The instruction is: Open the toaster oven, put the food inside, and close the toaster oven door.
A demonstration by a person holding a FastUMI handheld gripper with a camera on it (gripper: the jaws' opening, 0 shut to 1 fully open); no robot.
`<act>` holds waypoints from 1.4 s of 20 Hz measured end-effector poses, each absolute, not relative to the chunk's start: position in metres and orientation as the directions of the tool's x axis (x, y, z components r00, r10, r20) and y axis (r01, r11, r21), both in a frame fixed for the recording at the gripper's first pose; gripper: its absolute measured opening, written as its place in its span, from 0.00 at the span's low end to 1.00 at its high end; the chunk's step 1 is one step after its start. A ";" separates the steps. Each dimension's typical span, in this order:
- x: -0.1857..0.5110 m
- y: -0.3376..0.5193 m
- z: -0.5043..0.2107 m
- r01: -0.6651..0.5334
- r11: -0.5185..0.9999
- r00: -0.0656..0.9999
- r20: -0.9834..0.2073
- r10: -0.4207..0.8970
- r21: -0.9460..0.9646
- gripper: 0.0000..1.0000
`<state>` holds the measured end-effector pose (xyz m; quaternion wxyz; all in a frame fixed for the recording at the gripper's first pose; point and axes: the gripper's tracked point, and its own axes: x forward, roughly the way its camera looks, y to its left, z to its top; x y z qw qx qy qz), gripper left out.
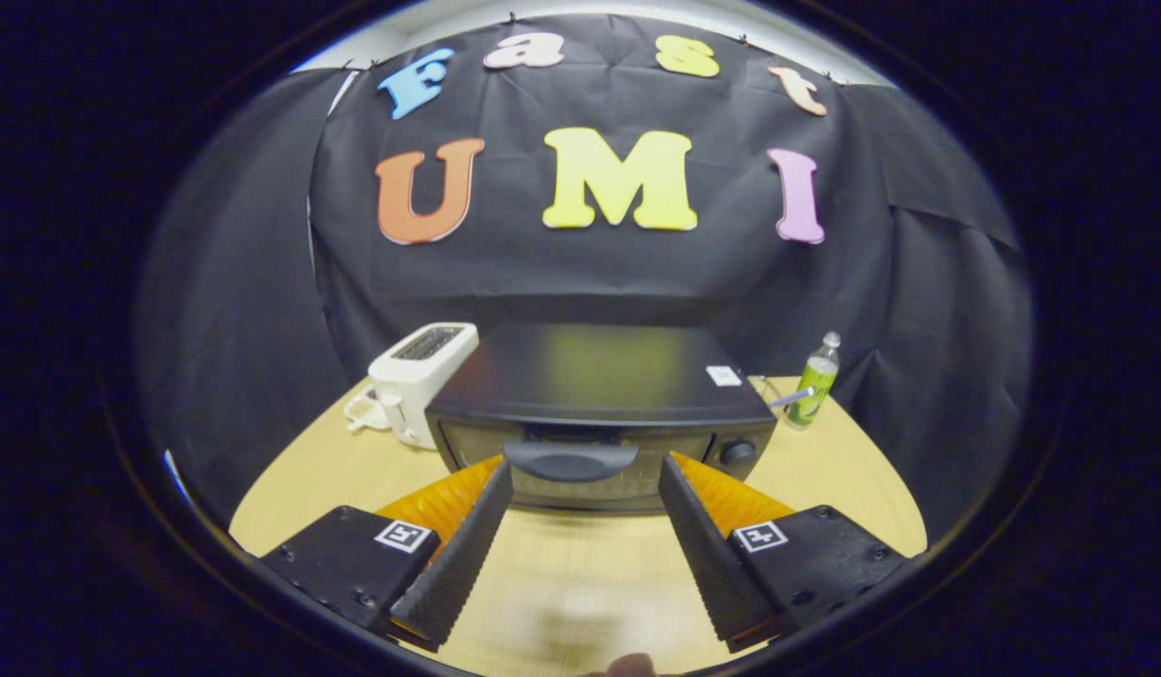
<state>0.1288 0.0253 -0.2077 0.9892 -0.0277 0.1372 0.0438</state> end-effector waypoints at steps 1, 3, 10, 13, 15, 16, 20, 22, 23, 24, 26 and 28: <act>0.121 0.024 -0.187 -0.093 0.995 0.966 -0.246 0.081 -0.035 1.00; 0.105 0.024 -0.141 -0.102 0.995 0.977 -0.191 0.096 -0.019 1.00; 0.041 0.018 -0.006 -0.098 0.995 0.995 0.029 0.097 0.019 1.00; 0.016 0.018 0.016 -0.095 0.995 0.994 0.061 0.094 0.013 1.00; -0.002 0.018 0.021 -0.088 0.996 0.994 0.072 0.087 0.020 1.00; -0.010 0.018 0.021 -0.084 0.996 0.994 0.073 0.082 0.023 1.00; -0.032 0.019 0.019 -0.075 0.997 0.994 0.075 0.074 0.012 1.00; -0.038 0.018 0.019 -0.074 0.997 0.994 0.079 0.073 0.009 1.00; -0.040 0.016 0.018 -0.071 0.997 0.995 0.078 0.070 0.011 1.00; -0.041 0.015 0.016 -0.068 0.998 0.995 0.074 0.067 0.013 1.00; -0.041 0.012 0.013 -0.058 0.998 0.996 0.065 0.057 0.017 1.00; -0.041 0.007 0.010 -0.046 0.999 0.997 0.056 0.045 0.020 1.00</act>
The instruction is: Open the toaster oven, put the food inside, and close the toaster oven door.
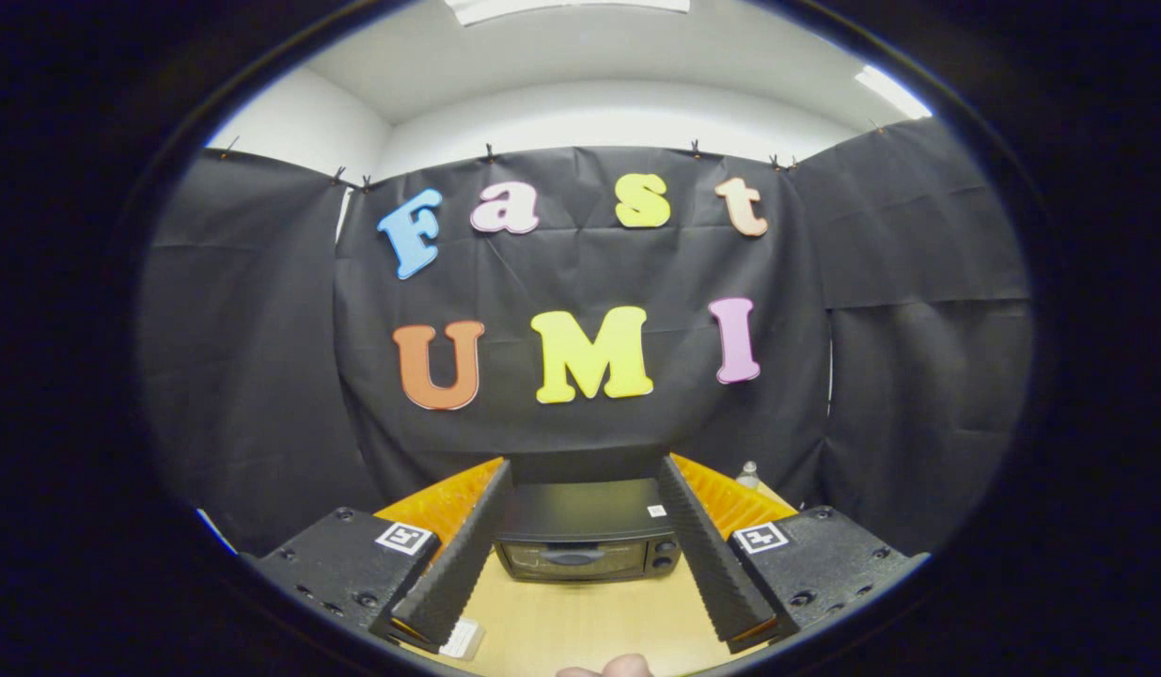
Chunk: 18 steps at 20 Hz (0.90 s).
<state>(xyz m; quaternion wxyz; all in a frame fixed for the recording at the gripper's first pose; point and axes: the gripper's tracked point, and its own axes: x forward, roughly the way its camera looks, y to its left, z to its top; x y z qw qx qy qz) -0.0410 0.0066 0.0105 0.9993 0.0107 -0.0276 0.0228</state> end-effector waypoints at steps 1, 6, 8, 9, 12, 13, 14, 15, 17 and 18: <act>-0.041 0.005 0.011 -0.043 0.999 0.998 0.052 0.041 0.020 1.00; -0.039 0.001 0.004 -0.036 0.999 0.999 0.033 0.035 0.027 1.00; -0.041 0.002 0.007 -0.036 0.999 0.999 0.041 0.035 0.029 1.00; -0.042 0.001 0.009 -0.035 0.999 0.998 0.046 0.034 0.027 1.00; -0.044 0.002 0.009 -0.036 0.999 0.998 0.048 0.035 0.025 1.00; -0.044 0.002 0.009 -0.037 0.999 0.998 0.047 0.036 0.027 1.00; -0.043 0.002 0.007 -0.038 0.999 0.998 0.044 0.036 0.029 1.00; -0.044 0.003 0.006 -0.039 0.999 0.998 0.043 0.038 0.031 1.00; -0.043 0.003 0.003 -0.041 0.999 0.999 0.031 0.040 0.034 1.00; -0.043 0.003 0.003 -0.042 0.998 0.999 0.030 0.041 0.036 1.00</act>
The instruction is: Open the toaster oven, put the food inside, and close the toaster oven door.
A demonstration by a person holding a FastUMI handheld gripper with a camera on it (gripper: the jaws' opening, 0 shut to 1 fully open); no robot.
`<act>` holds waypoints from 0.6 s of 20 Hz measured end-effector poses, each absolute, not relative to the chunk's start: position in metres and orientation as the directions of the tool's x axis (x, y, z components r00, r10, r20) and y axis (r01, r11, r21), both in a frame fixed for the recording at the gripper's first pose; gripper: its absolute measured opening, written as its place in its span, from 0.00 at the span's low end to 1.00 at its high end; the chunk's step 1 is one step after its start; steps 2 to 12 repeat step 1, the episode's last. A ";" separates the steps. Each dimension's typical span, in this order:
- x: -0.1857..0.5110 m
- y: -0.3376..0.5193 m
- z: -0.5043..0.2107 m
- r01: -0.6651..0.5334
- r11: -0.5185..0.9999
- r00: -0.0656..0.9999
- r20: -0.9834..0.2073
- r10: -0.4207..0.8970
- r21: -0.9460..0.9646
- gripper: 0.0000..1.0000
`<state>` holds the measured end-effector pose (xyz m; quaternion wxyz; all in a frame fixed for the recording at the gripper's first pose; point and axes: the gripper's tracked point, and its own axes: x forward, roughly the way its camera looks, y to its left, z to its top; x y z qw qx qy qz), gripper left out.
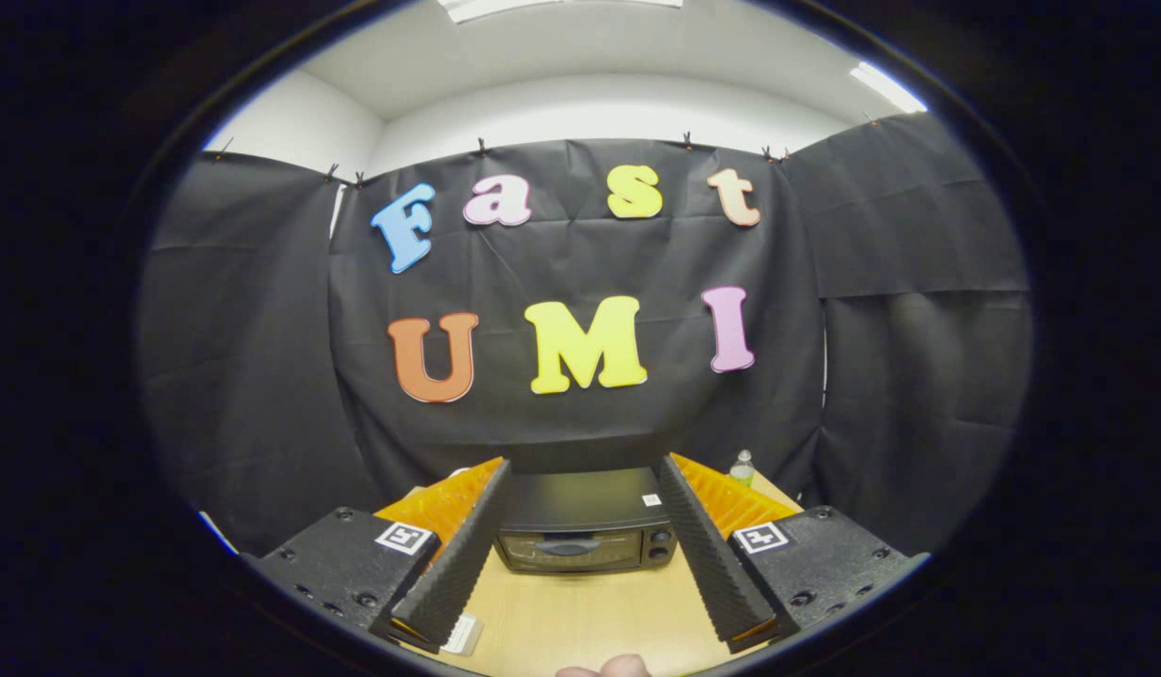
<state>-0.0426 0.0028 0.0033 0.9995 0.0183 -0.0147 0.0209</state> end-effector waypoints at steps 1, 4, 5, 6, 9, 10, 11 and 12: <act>-0.043 0.002 0.003 -0.041 0.999 0.999 0.029 0.040 0.036 1.00; -0.043 0.002 0.003 -0.041 0.999 0.999 0.029 0.040 0.036 1.00; -0.043 0.002 0.003 -0.041 0.999 0.999 0.029 0.040 0.036 1.00; -0.043 0.002 0.003 -0.041 0.999 0.999 0.029 0.040 0.036 1.00; -0.043 0.002 0.003 -0.041 0.999 0.999 0.029 0.040 0.036 1.00; -0.043 0.002 0.003 -0.041 0.999 0.999 0.029 0.040 0.036 1.00; -0.043 0.002 0.003 -0.041 0.999 0.999 0.029 0.040 0.036 1.00; -0.043 0.002 0.003 -0.041 0.999 0.999 0.029 0.040 0.036 1.00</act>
